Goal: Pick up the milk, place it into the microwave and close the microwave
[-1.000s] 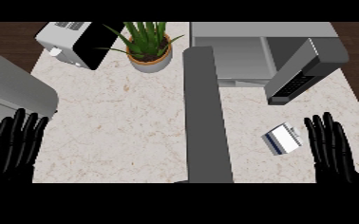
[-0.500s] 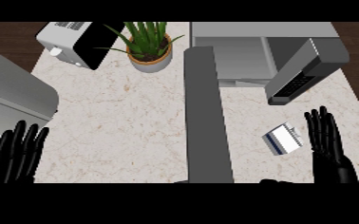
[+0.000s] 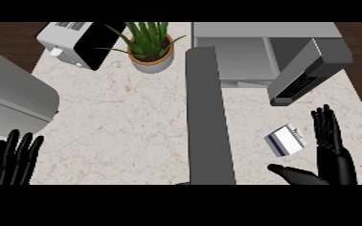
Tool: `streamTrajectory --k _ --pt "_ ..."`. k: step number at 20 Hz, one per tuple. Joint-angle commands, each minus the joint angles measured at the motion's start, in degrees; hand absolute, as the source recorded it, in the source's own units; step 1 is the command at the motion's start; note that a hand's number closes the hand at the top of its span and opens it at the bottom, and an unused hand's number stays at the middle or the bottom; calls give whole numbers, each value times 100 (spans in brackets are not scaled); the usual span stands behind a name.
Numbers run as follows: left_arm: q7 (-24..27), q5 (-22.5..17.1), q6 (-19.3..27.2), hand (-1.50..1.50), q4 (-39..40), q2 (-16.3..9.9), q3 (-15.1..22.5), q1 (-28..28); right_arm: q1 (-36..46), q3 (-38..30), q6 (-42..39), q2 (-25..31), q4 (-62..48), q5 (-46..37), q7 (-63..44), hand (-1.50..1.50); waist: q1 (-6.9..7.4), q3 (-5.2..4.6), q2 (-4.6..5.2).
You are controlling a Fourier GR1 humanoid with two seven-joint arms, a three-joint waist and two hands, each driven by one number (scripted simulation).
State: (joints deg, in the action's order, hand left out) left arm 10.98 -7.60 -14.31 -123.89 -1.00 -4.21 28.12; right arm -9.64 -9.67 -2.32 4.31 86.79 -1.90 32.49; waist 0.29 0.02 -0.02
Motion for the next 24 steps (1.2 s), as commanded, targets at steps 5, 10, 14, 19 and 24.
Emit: streamTrajectory --k 5,10,14,19,24 --pt "-59 118 13 -150 -53 96 47 -30 504 -455 -193 348 -1538 64 777 -150 0 1 3" --pt "125 -56 -18 -150 272 22 -246 -232 737 -540 -557 759 -2305 -35 1092 -150 1 0 5" --pt "-26 183 393 -150 34 99 439 -111 1150 -622 -467 884 -3136 -171 1294 -150 13 2 8" --pt "810 154 -120 -150 493 77 30 325 1436 -645 -249 862 -3804 -271 1628 -150 20 -1 1" --pt "10 91 137 -150 228 6 31 -162 2245 -804 -406 1213 -5219 -315 2147 -150 21 3 10"
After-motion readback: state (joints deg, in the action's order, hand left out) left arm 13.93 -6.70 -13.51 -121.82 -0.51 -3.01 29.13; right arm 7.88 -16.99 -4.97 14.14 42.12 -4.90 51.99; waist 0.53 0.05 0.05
